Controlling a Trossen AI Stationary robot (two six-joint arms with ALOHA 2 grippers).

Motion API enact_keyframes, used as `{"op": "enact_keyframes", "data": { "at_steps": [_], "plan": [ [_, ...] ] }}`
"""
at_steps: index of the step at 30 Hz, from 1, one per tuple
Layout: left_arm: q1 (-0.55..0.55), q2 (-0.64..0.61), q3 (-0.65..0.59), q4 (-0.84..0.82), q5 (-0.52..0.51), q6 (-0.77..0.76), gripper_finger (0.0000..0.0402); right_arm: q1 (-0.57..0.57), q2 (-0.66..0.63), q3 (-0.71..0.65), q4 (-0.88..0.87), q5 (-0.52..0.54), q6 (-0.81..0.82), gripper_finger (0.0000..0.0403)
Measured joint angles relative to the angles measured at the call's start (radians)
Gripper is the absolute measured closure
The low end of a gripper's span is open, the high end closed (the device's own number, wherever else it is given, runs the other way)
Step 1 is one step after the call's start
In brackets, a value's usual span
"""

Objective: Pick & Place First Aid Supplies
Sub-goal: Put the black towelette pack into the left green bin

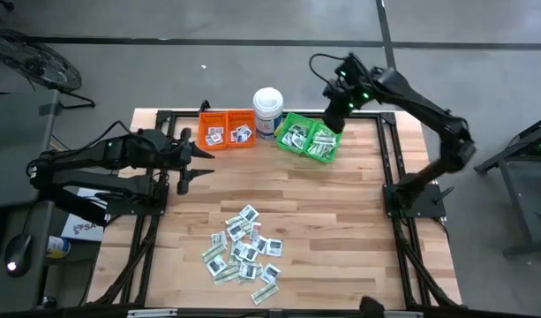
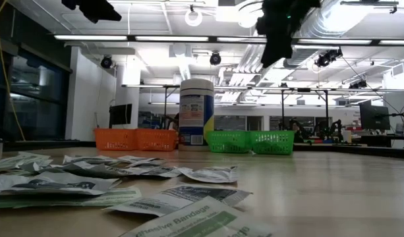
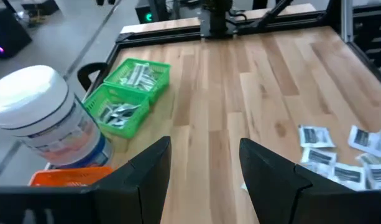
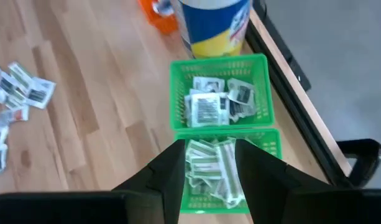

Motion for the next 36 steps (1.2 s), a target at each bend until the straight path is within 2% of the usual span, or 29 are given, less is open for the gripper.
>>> {"op": "enact_keyframes", "data": {
  "at_steps": [4,8,13,16,22,29,32,36],
  "plan": [
    [-0.032,0.004,-0.002,0.014,-0.017,-0.035,0.0216,0.055,-0.159,-0.197,0.156,-0.001,0.073,0.0270],
    [-0.122,-0.003,-0.079,0.147,-0.136,-0.089,0.0216,0.114,-0.288,-0.345,0.277,-0.002,0.160,0.0270],
    [-0.239,0.019,-0.241,0.411,-0.278,-0.219,0.0216,0.196,-0.393,-0.445,0.319,-0.002,0.260,0.0270],
    [-0.303,0.062,-0.299,0.435,-0.313,-0.360,0.0216,0.266,-0.441,-0.492,0.325,-0.012,0.301,0.0270],
    [-0.415,0.224,-0.327,0.432,-0.307,-0.625,0.0216,0.444,-0.506,-0.597,0.353,0.027,0.352,0.0270],
    [-0.486,0.395,-0.327,0.432,-0.286,-0.874,0.0216,0.602,-0.525,-0.719,0.501,0.066,0.445,0.0270],
    [-0.501,0.449,-0.326,0.434,-0.255,-0.980,0.0216,0.657,-0.525,-0.759,0.559,0.079,0.478,0.0270],
    [-0.506,0.512,-0.325,0.436,-0.155,-1.154,0.0216,0.716,-0.525,-0.799,0.607,0.105,0.514,0.0270]
  ]
}}
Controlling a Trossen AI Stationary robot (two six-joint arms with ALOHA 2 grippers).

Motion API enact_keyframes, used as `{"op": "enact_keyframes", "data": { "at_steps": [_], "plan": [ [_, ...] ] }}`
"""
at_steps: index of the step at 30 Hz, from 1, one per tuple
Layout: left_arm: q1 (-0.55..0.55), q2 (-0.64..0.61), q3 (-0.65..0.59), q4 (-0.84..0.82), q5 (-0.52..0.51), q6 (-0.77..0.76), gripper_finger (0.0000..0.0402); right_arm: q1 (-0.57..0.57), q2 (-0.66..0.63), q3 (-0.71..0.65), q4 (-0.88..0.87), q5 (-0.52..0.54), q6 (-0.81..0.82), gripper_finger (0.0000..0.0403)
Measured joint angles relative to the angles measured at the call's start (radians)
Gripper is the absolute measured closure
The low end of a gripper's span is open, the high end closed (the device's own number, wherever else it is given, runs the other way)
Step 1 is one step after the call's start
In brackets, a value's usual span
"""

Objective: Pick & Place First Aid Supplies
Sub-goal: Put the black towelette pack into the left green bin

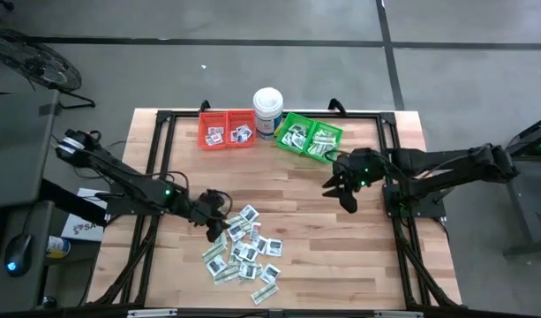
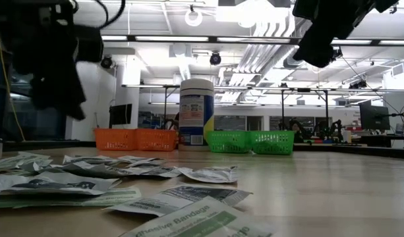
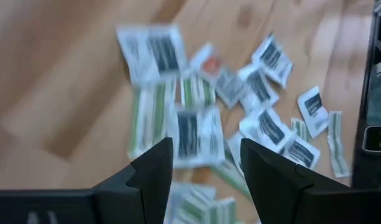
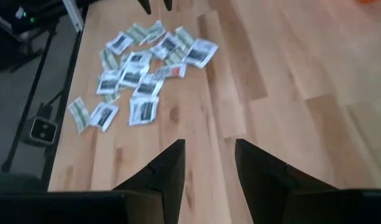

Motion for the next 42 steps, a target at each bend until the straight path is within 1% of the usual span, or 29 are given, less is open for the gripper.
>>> {"op": "enact_keyframes", "data": {
  "at_steps": [2,4,8,12,20,26,35,38,42],
  "plan": [
    [0.002,0.031,0.001,-0.011,0.049,-0.088,0.0216,0.024,0.000,-0.008,0.005,0.019,0.010,0.0270],
    [0.002,0.056,0.000,-0.013,0.057,-0.144,0.0216,0.044,0.000,-0.012,0.009,0.051,0.014,0.0270],
    [0.002,0.100,0.000,-0.010,0.072,-0.244,0.0216,0.067,0.000,-0.012,0.010,0.074,0.014,0.0270],
    [0.002,0.125,0.001,-0.001,0.083,-0.300,0.0216,0.077,0.000,-0.012,0.009,0.079,0.014,0.0270],
    [0.003,0.128,0.000,-0.007,0.092,-0.404,0.0216,0.079,0.000,-0.012,0.009,0.085,0.014,0.0270],
    [0.011,0.145,-0.009,0.000,0.086,-0.430,0.0216,0.079,0.000,-0.012,0.011,0.084,0.014,0.0270],
    [0.035,0.242,-0.009,0.089,0.115,-0.422,0.0216,0.079,0.000,-0.012,0.018,0.077,0.014,0.0270],
    [0.035,0.247,-0.009,0.099,0.121,-0.426,0.0216,0.079,0.000,-0.012,0.018,0.076,0.014,0.0270],
    [0.036,0.250,-0.010,0.163,0.127,-0.417,0.0216,0.079,0.000,-0.012,0.020,0.076,0.014,0.0270]
  ]
}}
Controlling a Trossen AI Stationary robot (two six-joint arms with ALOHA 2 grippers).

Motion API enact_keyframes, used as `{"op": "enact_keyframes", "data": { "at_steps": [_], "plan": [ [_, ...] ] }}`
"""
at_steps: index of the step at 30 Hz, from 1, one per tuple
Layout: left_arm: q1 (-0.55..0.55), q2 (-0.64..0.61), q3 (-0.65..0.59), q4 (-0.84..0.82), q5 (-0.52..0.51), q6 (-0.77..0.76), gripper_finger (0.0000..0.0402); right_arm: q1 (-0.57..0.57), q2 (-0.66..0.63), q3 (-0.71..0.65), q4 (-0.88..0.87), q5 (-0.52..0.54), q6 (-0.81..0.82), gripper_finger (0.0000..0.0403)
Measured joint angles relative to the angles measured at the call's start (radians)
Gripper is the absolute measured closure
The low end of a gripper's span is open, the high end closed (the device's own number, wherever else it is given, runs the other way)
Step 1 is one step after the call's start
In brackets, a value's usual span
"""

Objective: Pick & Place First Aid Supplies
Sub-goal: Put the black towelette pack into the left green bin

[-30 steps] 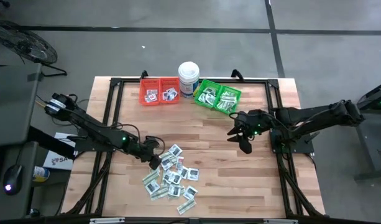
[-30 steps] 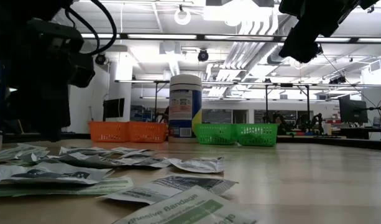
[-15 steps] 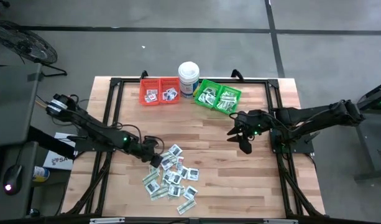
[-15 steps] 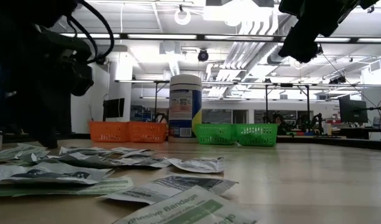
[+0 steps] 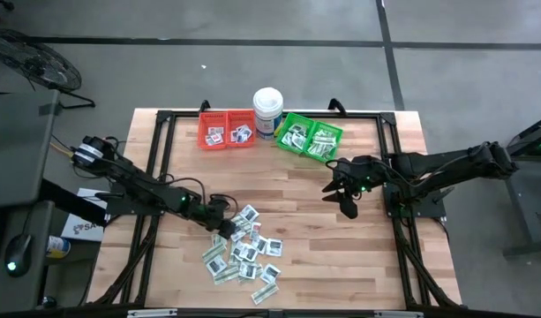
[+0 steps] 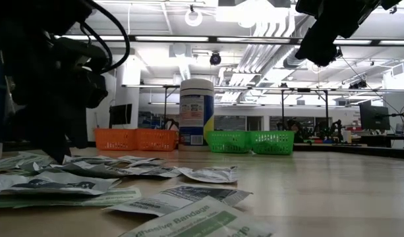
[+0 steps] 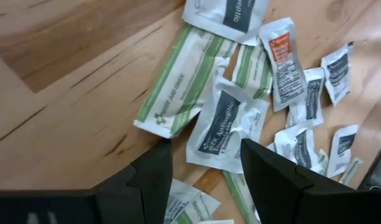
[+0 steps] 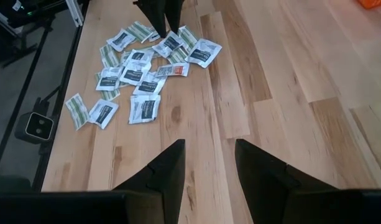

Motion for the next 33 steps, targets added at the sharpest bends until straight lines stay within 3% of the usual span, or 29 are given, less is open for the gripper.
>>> {"op": "enact_keyframes", "data": {
  "at_steps": [20,24,33],
  "plan": [
    [0.000,0.083,0.001,0.170,0.045,-0.002,0.0222,0.000,0.000,0.000,0.002,0.002,0.000,0.0270],
    [0.000,0.083,0.001,0.163,0.048,0.003,0.0260,0.000,0.000,0.000,0.002,0.003,0.000,0.0270],
    [-0.001,0.087,0.001,0.160,0.059,0.028,0.0389,0.000,0.000,0.000,0.002,0.005,0.000,0.0270]
  ]
}}
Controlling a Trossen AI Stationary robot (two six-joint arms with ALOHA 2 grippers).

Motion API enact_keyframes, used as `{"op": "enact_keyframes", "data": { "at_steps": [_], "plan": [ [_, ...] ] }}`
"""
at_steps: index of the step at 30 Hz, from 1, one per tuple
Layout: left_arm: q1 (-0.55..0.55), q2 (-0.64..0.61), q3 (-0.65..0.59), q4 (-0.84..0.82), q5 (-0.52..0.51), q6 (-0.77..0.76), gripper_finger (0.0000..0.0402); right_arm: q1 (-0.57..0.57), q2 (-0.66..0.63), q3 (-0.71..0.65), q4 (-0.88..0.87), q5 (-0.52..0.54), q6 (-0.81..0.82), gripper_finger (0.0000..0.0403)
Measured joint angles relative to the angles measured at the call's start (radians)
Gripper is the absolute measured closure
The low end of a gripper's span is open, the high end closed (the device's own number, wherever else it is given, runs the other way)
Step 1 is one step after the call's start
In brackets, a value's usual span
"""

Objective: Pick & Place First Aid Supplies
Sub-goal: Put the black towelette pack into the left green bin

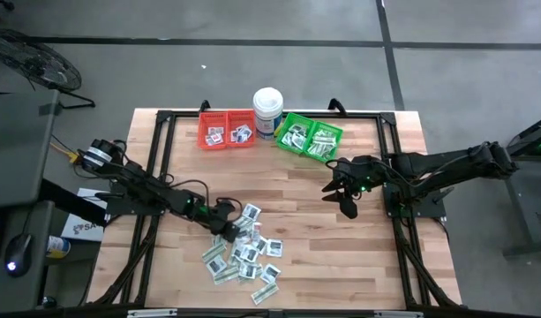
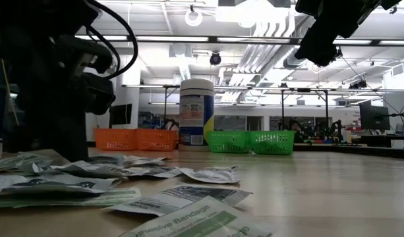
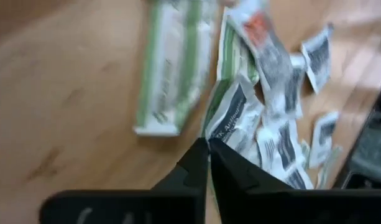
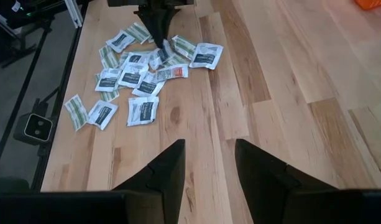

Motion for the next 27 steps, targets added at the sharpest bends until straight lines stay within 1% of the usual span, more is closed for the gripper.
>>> {"op": "enact_keyframes", "data": {
  "at_steps": [1,7,13,23,27],
  "plan": [
    [-0.001,0.000,0.001,0.001,0.002,0.008,0.0395,0.000,0.000,0.000,0.000,0.000,0.000,0.0270],
    [0.000,-0.001,0.001,0.027,-0.003,0.065,0.0400,0.000,0.000,0.000,0.000,-0.010,0.003,0.0270],
    [0.000,-0.041,0.000,0.046,-0.008,0.107,0.0401,0.000,0.000,0.000,0.000,-0.032,0.003,0.0270],
    [0.000,-0.171,0.001,0.036,-0.157,0.204,0.0401,0.000,0.000,0.000,0.003,-0.038,-0.023,0.0270],
    [0.000,-0.197,0.030,0.036,-0.217,0.289,0.0401,0.000,0.000,0.000,0.044,-0.034,-0.023,0.0270]
  ]
}}
